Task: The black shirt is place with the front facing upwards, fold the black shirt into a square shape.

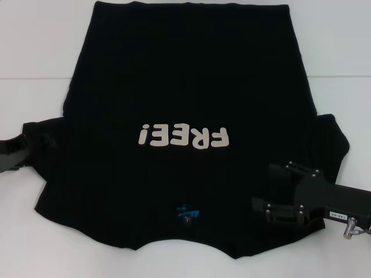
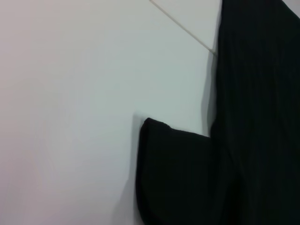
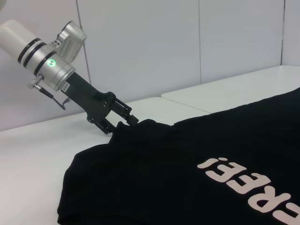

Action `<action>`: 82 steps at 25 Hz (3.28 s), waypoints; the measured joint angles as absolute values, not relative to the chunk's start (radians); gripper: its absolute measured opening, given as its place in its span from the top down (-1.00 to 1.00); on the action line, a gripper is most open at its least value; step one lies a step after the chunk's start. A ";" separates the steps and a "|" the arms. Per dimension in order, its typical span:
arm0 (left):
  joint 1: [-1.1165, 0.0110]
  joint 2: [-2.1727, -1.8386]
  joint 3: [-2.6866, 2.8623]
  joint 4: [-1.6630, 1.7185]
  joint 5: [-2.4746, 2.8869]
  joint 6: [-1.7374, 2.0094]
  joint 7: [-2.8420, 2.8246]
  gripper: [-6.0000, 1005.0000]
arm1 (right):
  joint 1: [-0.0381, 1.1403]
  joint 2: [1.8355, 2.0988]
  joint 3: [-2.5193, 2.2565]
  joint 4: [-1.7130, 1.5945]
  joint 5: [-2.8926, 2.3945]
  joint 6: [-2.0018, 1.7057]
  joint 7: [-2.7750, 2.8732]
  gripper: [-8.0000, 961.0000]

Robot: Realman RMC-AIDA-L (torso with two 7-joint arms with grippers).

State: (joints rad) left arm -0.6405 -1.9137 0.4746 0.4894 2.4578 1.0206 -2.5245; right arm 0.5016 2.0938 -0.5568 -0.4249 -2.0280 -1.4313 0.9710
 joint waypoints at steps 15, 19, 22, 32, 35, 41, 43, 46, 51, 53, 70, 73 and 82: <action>-0.630 -1.927 0.484 0.521 2.453 0.996 -2.516 0.20 | 0.503 2.094 -0.557 -0.424 -2.028 -1.431 0.971 -0.97; -0.630 -1.927 0.485 0.521 2.452 0.996 -2.515 0.51 | 0.503 2.094 -0.557 -0.423 -2.026 -1.431 0.971 -0.97; -0.630 -1.927 0.485 0.522 2.455 0.996 -2.514 0.74 | 0.503 2.094 -0.557 -0.419 -2.026 -1.431 0.971 -0.97; -0.621 -1.927 0.483 0.564 2.454 0.993 -2.513 0.92 | 0.506 2.094 -0.555 -0.414 -2.026 -1.431 0.971 -0.97; -0.621 -1.924 0.481 0.578 2.455 0.992 -2.513 0.93 | 0.507 2.094 -0.554 -0.414 -2.026 -1.431 0.971 -0.97; -0.628 -1.919 0.484 0.612 2.458 0.989 -2.513 0.93 | 0.510 2.094 -0.554 -0.414 -2.026 -1.431 0.971 -0.97; -0.633 -1.918 0.490 0.618 2.459 0.989 -2.513 0.93 | 0.510 2.094 -0.554 -0.414 -2.026 -1.431 0.971 -0.97; -0.641 -1.918 0.499 0.626 2.459 0.989 -2.513 0.93 | 0.511 2.094 -0.554 -0.414 -2.026 -1.431 0.971 -0.97; -0.655 -1.917 0.505 0.628 2.459 1.000 -2.514 0.93 | 0.512 2.094 -0.554 -0.414 -2.026 -1.431 0.971 -0.97; -0.663 -1.917 0.522 0.628 2.459 1.008 -2.519 0.93 | 0.513 2.094 -0.554 -0.414 -2.026 -1.431 0.971 -0.97; -0.719 -1.926 0.551 0.647 2.451 1.148 -2.525 0.93 | 0.512 2.094 -0.551 -0.410 -2.025 -1.424 0.971 -0.97; -0.719 -1.927 0.551 0.647 2.451 1.165 -2.522 0.93 | 0.512 2.094 -0.551 -0.409 -2.022 -1.424 0.971 -0.96; -0.727 -1.957 0.575 0.652 2.442 1.192 -2.500 0.83 | 0.515 2.094 -0.551 -0.409 -2.017 -1.422 0.971 -0.97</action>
